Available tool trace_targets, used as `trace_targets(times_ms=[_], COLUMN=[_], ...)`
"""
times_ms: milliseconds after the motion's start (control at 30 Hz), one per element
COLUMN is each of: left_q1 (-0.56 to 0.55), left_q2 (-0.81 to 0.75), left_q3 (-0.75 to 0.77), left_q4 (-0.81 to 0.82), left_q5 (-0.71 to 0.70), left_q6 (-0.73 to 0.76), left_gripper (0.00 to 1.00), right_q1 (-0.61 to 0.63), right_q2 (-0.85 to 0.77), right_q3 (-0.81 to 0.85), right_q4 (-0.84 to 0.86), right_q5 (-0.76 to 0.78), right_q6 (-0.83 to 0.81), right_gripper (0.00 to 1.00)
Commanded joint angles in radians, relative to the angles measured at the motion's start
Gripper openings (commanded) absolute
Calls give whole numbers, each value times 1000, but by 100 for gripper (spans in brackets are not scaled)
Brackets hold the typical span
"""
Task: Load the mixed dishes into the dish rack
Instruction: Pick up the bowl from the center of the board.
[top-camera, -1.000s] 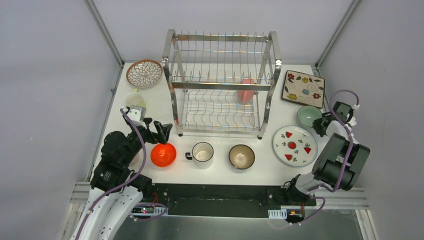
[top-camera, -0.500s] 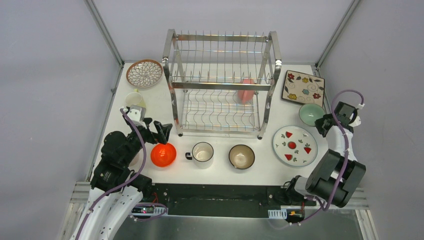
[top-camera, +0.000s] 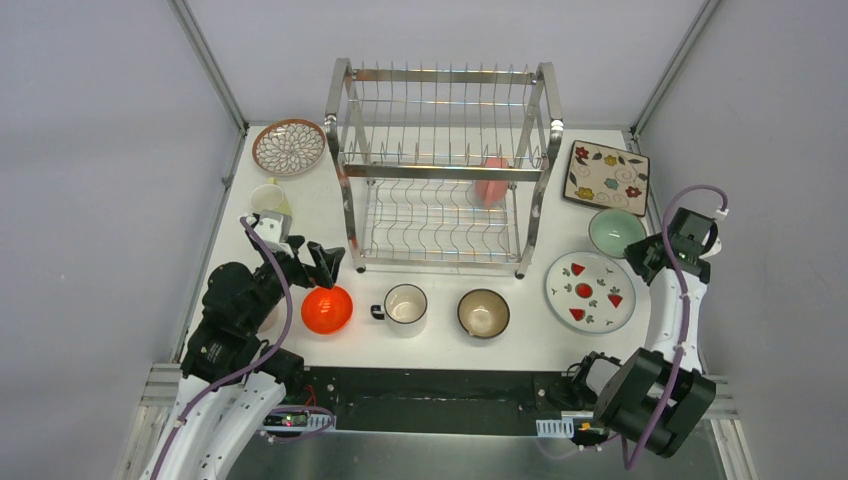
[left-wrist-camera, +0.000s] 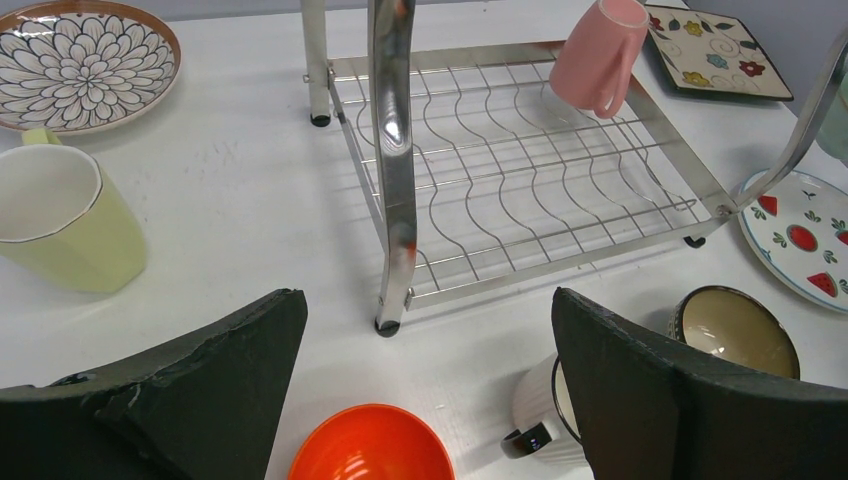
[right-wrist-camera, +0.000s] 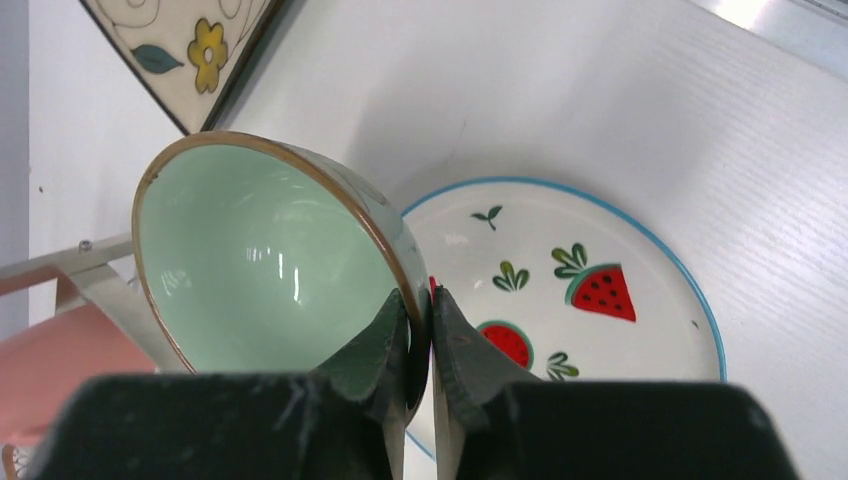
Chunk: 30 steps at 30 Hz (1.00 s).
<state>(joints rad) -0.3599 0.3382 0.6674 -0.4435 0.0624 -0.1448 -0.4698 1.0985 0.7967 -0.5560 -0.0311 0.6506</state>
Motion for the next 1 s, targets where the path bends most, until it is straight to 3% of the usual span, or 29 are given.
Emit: trace_targets(times_ms=[0,267,567,767,967], left_q1=[1,1,1,1,1], left_q2=[-9,-10,-12,-12,-11], left_q3=[16,17,16,15,15], left_q4=[11,11,11,11,13], left_q5=[30,37,34,38,55], left_q6=[-14,-15,-14,-14,-2], left_gripper=[99,99,99,99,98], right_q1=[23,130,337,391,424], right_q2=[-95,-180,-282,-325,-369], right_q3=[85,86,85,102,110], right_q4=[-62,-181,-315,-387,-414], right_q5=[-35,-36,98,120,46], right_q6=[-31,-49,-44,-44,-40], right_gripper=[0,0,0,0,0])
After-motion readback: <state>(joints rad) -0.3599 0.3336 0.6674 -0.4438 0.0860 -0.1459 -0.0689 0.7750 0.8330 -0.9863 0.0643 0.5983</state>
